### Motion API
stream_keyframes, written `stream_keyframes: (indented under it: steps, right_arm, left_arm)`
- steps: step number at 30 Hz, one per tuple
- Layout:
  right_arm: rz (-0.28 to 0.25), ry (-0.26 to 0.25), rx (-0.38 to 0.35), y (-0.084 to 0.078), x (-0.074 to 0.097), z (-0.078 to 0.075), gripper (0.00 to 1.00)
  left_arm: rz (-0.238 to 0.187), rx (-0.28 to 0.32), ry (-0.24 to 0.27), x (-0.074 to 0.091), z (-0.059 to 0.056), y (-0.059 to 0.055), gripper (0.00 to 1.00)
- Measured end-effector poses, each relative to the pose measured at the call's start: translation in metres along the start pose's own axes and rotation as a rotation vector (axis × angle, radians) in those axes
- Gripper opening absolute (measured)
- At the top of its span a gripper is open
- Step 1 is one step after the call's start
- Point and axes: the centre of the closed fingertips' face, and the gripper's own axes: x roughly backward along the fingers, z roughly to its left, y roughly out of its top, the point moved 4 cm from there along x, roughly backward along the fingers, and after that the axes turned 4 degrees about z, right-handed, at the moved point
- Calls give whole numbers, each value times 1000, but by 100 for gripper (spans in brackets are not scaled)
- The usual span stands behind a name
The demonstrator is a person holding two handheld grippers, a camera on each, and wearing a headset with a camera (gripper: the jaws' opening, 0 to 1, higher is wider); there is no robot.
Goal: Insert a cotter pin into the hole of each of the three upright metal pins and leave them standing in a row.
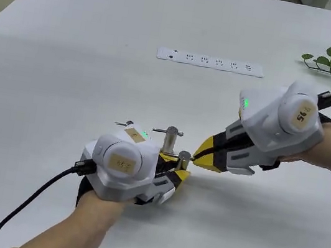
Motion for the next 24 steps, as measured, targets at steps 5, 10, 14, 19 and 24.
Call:
stream_keyframes:
  steps: [5, 10, 14, 19, 24]
  right_arm:
    - [9, -5, 7, 0, -3, -1, 0]
    - [10, -7, 13, -1, -4, 0, 3]
    - [-19, -10, -25, 2, -5, 1, 12]
    - [-59, -13, -109, 7, -6, 0, 16]
    - [-87, -12, -174, 9, -10, 0, 19]
  left_arm:
    - [15, 17, 5, 0, 0, -3, 11]
    - [56, 23, 33, 3, 6, -11, 22]
    - [52, 15, 30, 11, 5, -9, 27]
    - [44, 11, 20, 19, 4, -4, 32]
    - [41, 3, 25, 31, 5, -2, 36]
